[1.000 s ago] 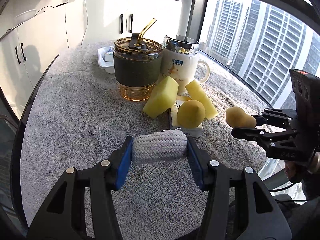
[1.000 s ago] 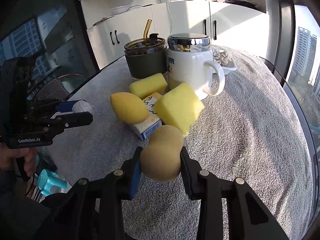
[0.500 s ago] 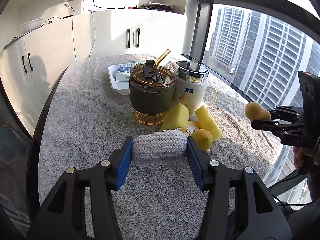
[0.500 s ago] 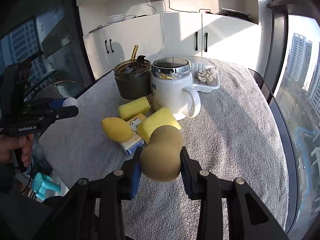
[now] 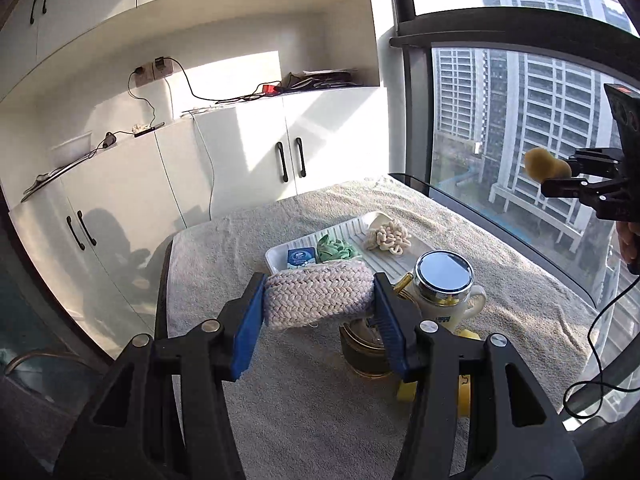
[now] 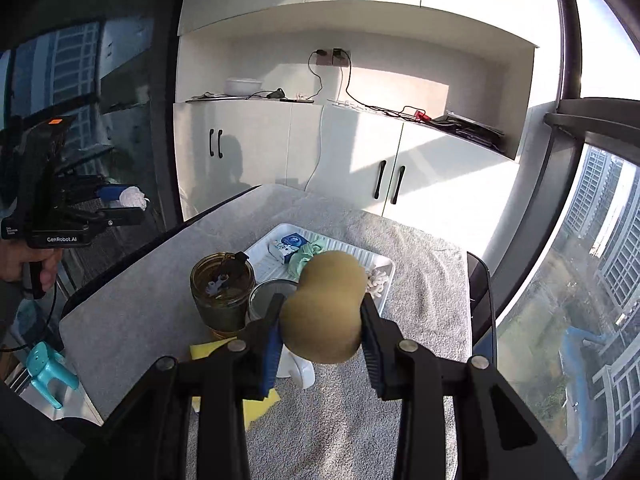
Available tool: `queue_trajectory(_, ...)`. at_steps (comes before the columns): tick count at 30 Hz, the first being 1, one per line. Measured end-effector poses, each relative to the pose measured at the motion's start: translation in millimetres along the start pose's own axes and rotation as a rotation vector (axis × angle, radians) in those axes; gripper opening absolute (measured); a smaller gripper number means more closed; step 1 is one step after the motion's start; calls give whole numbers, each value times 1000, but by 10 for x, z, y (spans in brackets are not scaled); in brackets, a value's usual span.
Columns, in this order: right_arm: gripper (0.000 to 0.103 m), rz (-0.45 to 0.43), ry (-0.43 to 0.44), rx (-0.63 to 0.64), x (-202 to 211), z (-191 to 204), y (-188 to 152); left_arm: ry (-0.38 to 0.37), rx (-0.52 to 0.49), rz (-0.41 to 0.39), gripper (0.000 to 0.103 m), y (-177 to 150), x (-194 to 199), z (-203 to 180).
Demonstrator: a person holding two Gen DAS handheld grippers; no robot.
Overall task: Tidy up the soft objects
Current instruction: 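Carry the woven roll and gourd sponge up and over to the white tray, then lower both items into the tray and open both tools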
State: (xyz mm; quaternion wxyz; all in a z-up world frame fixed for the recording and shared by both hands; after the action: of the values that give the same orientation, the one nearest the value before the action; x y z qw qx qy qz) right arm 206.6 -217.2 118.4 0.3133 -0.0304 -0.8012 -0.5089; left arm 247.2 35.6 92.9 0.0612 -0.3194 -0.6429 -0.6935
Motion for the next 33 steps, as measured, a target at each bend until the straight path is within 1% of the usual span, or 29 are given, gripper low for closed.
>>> queue_trajectory(2, 38, -3, -11, 6, -83, -209, 172, 21, -26, -9, 50, 201, -102, 70)
queue_trajectory(5, 38, 14, -19, 17, -274, -517, 389, 30, -58, -10, 50, 455, -308, 162)
queue_trajectory(8, 38, 36, -8, 27, -515, -760, 569, 18, -67, 16, 50, 662, -594, 259)
queue_trajectory(12, 38, 88, 5, 64, -923, -1033, 736, 17, -79, 76, 50, 781, -1049, 381)
queue_trajectory(14, 38, 110, 14, 88, -1124, -1109, 760, 7, -77, 122, 50, 715, -1310, 417)
queue_trajectory(17, 38, 159, 47, 106, -1481, -1164, 689, -9, -89, 195, 50, 515, -1688, 413)
queue_trajectory(22, 38, 276, 120, 165, -2163, -1032, 348, -40, -125, 308, 50, 126, -2213, 320)
queue_trajectory(27, 38, 324, 239, 203, -2644, -723, 88, -106, -140, 382, 50, -143, -2501, 216)
queue_trajectory(29, 38, 348, 265, 227, -2795, -601, -11, -116, -155, 408, 50, -248, -2577, 193)
queue_trajectory(33, 38, 369, 323, 253, -3036, -362, -178, -146, -160, 424, 50, -384, -2639, 163)
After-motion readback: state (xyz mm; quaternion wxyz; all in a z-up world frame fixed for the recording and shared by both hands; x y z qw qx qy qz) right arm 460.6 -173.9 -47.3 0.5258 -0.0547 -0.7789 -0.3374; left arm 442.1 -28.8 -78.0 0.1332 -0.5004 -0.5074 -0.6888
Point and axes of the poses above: each gripper's, at about its wrist camera, not at the fingertips, and x roughly against the way its jaws point, z to its left, y to its top, the point moved 8 cm from there along -x, roughly the way its jaws point, and after that the axes turned 10 degrees about x, right-handed, at the moved point
